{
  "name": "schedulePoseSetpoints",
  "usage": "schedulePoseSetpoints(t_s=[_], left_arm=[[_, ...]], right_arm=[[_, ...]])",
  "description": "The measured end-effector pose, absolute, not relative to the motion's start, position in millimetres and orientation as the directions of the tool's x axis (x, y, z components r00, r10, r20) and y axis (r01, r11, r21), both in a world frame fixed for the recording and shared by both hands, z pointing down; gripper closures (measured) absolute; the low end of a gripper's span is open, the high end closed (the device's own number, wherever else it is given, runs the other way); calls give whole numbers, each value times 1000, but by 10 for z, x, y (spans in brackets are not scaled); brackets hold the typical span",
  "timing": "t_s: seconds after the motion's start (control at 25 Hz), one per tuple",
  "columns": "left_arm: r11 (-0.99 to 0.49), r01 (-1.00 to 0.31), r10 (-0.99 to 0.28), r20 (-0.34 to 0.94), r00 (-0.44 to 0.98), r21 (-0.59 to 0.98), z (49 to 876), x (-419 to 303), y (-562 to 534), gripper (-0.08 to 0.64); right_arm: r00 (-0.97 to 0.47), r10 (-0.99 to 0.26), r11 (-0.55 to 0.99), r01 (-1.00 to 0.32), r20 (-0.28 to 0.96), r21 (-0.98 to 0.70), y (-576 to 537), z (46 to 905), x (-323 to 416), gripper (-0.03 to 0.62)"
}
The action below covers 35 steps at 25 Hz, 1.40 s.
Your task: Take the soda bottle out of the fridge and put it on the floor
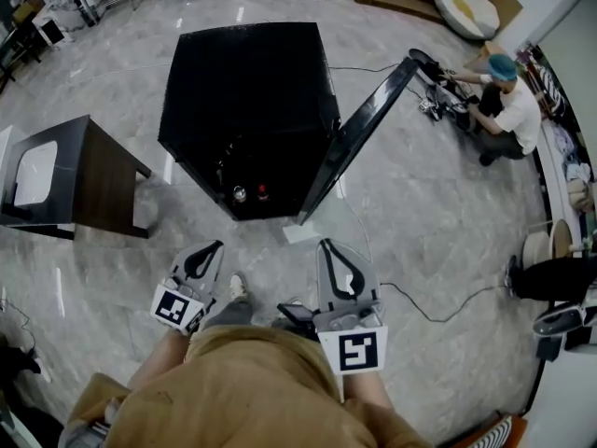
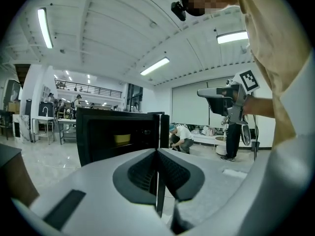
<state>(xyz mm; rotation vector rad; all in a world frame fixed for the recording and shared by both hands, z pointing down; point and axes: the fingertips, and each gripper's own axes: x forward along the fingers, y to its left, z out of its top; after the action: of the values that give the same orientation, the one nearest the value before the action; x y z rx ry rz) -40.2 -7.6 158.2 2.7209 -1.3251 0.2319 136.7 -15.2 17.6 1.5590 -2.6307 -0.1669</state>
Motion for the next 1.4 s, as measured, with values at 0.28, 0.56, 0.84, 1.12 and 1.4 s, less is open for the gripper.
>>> schedulePoseSetpoints(t_s=[0.28, 0.56, 0.84, 1.12, 1.4], left_arm=[[-708, -706, -687, 216, 694, 14, 2002, -526, -542, 555], [-757, -652, -619, 260, 741, 56, 2641, -403, -903, 509], [-722, -691, -642, 330, 692, 43, 3541, -468, -1394, 445], [-656, -755, -692, 393, 605, 7, 4451, -382, -1839, 387], [-573, -817, -737, 395, 549, 68, 5324, -216, -1979, 359]], right_arm=[[-430, -898, 439, -891, 95, 120, -380, 501, 1180, 590], [-410, -892, 433, -896, 189, 97, -453, 1084, 1061, 591], [-343, -909, 367, -928, 236, 62, -605, 1595, 1070, 590], [-463, -853, 488, -871, 242, 52, -787, 2353, 943, 589], [-549, -809, 571, -819, 210, 57, -937, 3059, 972, 591]])
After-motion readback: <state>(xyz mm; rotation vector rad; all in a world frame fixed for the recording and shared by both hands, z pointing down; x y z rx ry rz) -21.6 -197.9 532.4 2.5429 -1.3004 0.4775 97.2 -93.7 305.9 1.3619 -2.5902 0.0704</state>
